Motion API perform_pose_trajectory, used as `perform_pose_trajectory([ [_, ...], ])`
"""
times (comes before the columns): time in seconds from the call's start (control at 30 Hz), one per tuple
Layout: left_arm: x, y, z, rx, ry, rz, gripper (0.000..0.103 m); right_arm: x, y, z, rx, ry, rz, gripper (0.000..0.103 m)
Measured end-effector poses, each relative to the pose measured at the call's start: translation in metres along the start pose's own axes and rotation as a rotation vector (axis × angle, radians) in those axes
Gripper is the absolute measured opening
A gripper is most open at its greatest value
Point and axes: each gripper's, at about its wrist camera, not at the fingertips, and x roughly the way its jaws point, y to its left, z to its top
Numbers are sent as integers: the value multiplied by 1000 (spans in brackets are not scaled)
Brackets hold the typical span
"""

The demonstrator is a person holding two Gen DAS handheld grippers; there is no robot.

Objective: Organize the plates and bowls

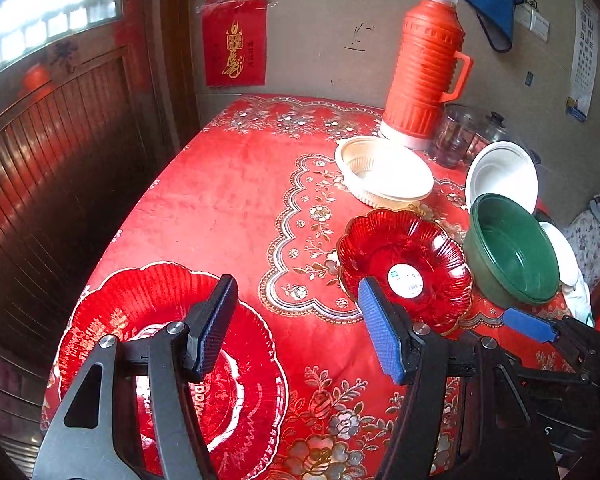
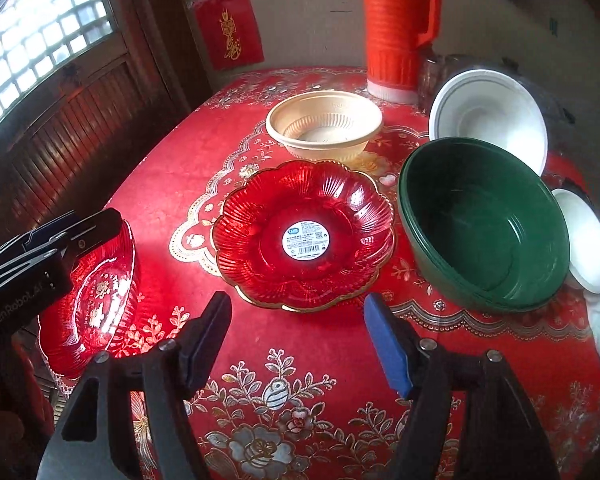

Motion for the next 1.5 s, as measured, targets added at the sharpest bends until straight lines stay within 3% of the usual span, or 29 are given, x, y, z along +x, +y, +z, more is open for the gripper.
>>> perform_pose_trajectory([
  [0.47, 47, -28, 16, 7, 93, -15, 64, 10, -39, -3, 89, 29, 2, 69],
  [0.87, 100, -39, 25, -7, 200, -7, 64, 36, -47, 6, 128, 63, 21, 69],
  [1.5, 148, -40, 33, -58, 283, -3, 64, 63, -53, 23, 175, 67, -20, 69],
])
